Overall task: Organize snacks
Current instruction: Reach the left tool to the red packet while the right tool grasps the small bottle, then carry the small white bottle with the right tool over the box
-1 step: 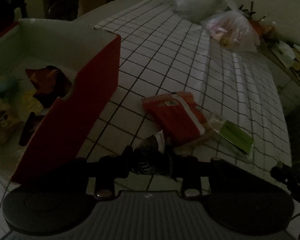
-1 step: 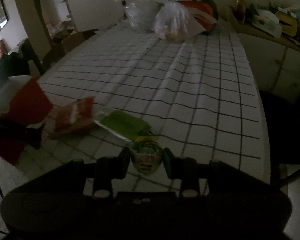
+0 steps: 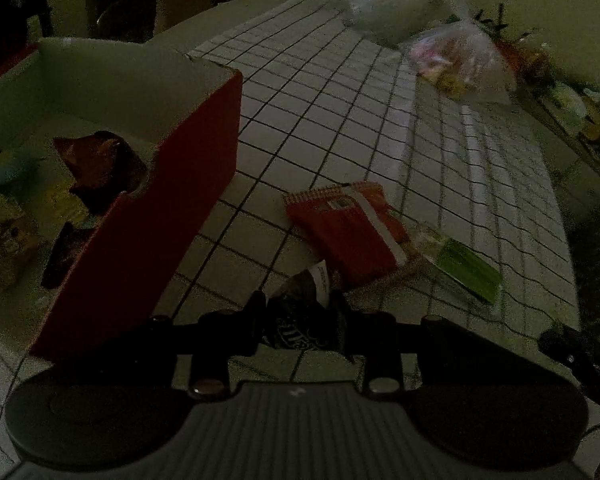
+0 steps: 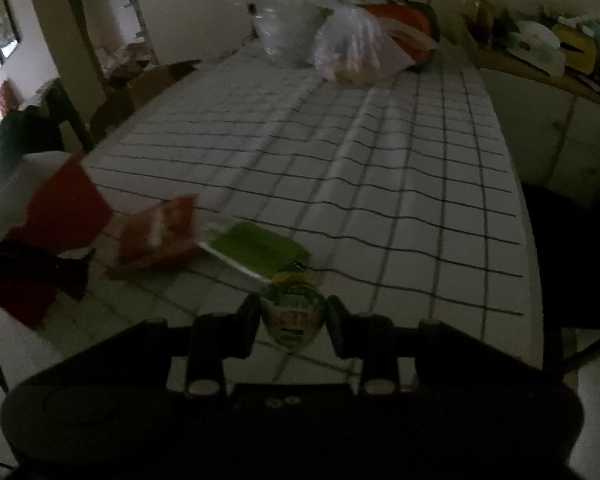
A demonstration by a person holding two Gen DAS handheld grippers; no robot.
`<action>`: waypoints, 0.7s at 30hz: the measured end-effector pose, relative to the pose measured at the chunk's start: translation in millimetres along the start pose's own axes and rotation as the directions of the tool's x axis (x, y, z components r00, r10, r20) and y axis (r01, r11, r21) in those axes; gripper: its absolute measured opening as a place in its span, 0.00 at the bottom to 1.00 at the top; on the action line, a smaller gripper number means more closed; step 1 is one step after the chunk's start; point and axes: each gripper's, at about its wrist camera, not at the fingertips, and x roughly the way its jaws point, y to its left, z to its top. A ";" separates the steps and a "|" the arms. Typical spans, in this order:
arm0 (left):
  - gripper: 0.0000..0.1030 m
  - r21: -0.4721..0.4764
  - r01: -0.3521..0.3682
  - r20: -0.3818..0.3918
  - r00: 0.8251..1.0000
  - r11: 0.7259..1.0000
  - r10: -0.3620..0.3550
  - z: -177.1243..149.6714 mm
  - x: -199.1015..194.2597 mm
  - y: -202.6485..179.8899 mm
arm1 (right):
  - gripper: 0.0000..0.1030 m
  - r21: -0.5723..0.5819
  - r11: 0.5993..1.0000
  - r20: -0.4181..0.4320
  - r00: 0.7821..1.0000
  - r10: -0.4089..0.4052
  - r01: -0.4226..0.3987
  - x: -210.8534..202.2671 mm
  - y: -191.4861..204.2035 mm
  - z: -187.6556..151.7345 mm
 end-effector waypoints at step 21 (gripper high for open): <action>0.32 0.116 0.067 0.103 0.992 0.991 -0.079 -7.3 -109.7 64.1 | 0.33 -0.147 0.981 0.095 0.986 0.140 -0.125 -58.4 154.2 20.8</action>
